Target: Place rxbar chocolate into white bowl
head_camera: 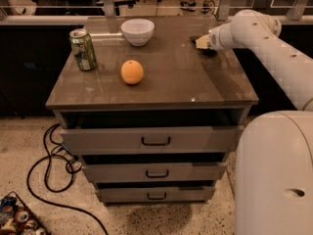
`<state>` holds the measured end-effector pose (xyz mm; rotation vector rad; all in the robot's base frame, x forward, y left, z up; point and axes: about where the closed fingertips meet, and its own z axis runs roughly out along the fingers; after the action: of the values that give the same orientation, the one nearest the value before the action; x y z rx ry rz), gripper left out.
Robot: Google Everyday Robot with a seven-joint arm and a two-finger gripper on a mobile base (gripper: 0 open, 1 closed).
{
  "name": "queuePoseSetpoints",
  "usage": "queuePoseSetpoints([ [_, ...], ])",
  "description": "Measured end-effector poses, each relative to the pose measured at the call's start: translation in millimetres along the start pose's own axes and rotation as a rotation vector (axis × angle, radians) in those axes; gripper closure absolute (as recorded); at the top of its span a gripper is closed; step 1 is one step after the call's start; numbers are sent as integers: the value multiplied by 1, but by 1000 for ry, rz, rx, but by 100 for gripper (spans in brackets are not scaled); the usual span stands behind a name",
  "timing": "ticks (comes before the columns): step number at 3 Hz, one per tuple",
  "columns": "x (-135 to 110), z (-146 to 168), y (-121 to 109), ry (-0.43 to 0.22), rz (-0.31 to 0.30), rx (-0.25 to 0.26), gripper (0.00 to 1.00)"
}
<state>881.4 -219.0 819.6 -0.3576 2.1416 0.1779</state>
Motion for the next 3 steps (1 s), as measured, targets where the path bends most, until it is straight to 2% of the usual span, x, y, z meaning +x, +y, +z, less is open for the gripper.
queuePoseSetpoints([
  [1,-16,-21,-5,-13,-11,0,100],
  [3,-72,-79,-10,-65,-61,-7,100],
])
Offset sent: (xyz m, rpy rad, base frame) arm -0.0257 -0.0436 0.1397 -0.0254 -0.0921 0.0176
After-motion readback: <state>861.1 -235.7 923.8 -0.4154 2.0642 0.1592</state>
